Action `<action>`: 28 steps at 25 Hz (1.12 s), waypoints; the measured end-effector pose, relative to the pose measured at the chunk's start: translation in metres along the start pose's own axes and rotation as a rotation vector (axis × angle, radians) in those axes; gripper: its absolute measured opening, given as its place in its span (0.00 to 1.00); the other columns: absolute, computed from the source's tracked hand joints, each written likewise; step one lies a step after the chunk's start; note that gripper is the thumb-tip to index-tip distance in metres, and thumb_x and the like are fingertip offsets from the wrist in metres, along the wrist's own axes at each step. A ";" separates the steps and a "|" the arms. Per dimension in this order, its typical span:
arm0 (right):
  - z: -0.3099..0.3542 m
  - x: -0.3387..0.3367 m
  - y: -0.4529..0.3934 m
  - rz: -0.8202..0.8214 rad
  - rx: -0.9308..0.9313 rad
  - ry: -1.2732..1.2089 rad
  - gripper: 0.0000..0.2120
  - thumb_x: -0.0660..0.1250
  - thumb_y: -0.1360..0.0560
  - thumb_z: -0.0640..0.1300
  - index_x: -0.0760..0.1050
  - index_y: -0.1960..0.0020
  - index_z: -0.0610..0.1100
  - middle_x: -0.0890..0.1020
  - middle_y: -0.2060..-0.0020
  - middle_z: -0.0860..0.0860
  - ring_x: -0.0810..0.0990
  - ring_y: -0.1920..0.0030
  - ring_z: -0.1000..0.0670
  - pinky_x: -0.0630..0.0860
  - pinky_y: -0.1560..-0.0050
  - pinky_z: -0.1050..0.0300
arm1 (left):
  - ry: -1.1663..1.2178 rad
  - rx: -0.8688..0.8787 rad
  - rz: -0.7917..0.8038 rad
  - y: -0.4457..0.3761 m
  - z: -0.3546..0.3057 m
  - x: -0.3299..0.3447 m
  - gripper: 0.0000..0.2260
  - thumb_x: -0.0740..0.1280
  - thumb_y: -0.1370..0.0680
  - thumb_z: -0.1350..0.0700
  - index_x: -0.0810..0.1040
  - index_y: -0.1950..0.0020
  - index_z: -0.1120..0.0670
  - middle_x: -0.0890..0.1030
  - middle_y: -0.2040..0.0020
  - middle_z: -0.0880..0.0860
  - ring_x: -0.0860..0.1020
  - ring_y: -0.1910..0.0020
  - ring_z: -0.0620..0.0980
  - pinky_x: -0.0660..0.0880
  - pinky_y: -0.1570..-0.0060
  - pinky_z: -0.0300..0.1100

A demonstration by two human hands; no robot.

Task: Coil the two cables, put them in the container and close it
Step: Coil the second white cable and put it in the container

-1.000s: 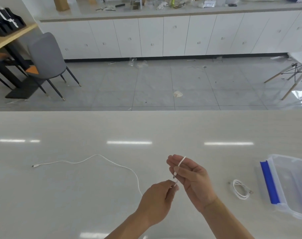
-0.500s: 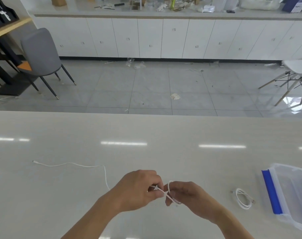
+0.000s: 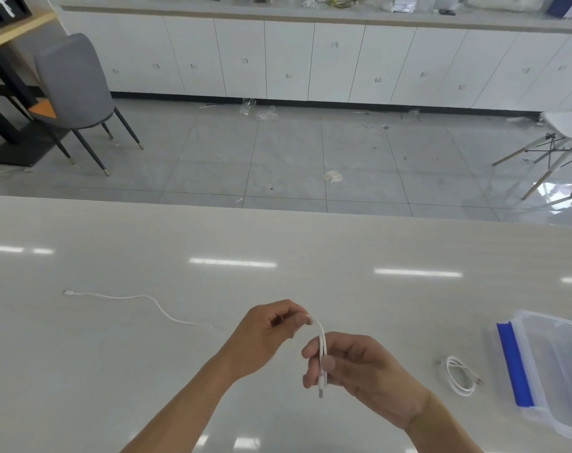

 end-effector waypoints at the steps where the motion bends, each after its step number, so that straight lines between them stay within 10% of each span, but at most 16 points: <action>1: 0.004 -0.001 -0.001 -0.020 -0.031 -0.049 0.09 0.65 0.21 0.36 0.81 0.43 0.39 0.85 0.56 0.43 0.81 0.52 0.43 0.75 0.44 0.48 | 0.030 -0.026 0.001 0.001 0.006 0.009 0.11 0.65 0.23 0.40 0.83 0.54 0.44 0.83 0.60 0.43 0.78 0.62 0.43 0.74 0.57 0.34; 4: 0.011 -0.008 -0.006 -0.121 -0.111 -0.196 0.09 0.66 0.23 0.34 0.78 0.44 0.33 0.83 0.55 0.37 0.80 0.52 0.39 0.76 0.44 0.42 | 0.137 -0.077 0.006 0.008 0.019 0.040 0.13 0.65 0.23 0.40 0.79 0.60 0.47 0.79 0.64 0.48 0.75 0.62 0.49 0.73 0.56 0.48; 8: 0.017 -0.026 -0.005 -0.262 -0.194 -0.317 0.06 0.67 0.23 0.32 0.77 0.46 0.35 0.81 0.52 0.35 0.80 0.53 0.37 0.77 0.54 0.43 | -0.047 -0.121 -0.013 0.024 0.029 0.058 0.13 0.58 0.19 0.44 0.77 0.60 0.42 0.75 0.71 0.43 0.71 0.70 0.41 0.69 0.65 0.38; 11: 0.012 -0.047 -0.002 -0.423 -0.244 -0.349 0.06 0.65 0.23 0.31 0.78 0.49 0.38 0.84 0.48 0.38 0.83 0.43 0.39 0.81 0.42 0.50 | -0.206 -0.118 0.020 0.031 0.023 0.066 0.12 0.58 0.17 0.47 0.80 0.52 0.45 0.76 0.72 0.41 0.73 0.70 0.40 0.70 0.64 0.37; 14: 0.001 -0.065 0.000 -0.550 -0.245 -0.307 0.10 0.60 0.21 0.27 0.77 0.51 0.38 0.85 0.47 0.38 0.83 0.41 0.40 0.76 0.39 0.48 | -0.363 -0.081 0.044 0.034 0.007 0.065 0.13 0.58 0.17 0.47 0.81 0.48 0.47 0.76 0.72 0.33 0.73 0.71 0.37 0.66 0.68 0.33; 19: 0.003 -0.070 0.005 -0.649 -0.181 0.092 0.11 0.62 0.22 0.28 0.80 0.49 0.40 0.88 0.52 0.46 0.86 0.48 0.50 0.77 0.46 0.54 | -0.576 -0.003 0.145 0.037 -0.019 0.057 0.12 0.58 0.19 0.46 0.78 0.51 0.49 0.81 0.63 0.47 0.76 0.63 0.47 0.71 0.61 0.42; 24: -0.009 -0.037 -0.002 -0.379 0.029 0.429 0.13 0.64 0.21 0.37 0.80 0.60 0.50 0.83 0.63 0.52 0.77 0.61 0.52 0.72 0.55 0.58 | -0.560 0.097 0.113 0.032 -0.057 0.026 0.08 0.62 0.23 0.42 0.76 0.54 0.44 0.76 0.68 0.43 0.73 0.68 0.42 0.64 0.67 0.33; 28: -0.014 -0.015 0.004 -0.195 0.077 0.192 0.15 0.58 0.16 0.45 0.82 0.49 0.42 0.80 0.63 0.49 0.79 0.58 0.47 0.74 0.41 0.43 | -0.411 0.052 0.061 0.017 -0.058 -0.004 0.06 0.68 0.24 0.44 0.80 0.57 0.44 0.80 0.65 0.42 0.74 0.67 0.42 0.69 0.65 0.34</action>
Point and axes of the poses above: each hand's wrist, its own y-axis away from the middle knuckle, its own x-axis out of the palm, z = x × y, the point moved 10 cm from there along -y, towards the middle knuckle
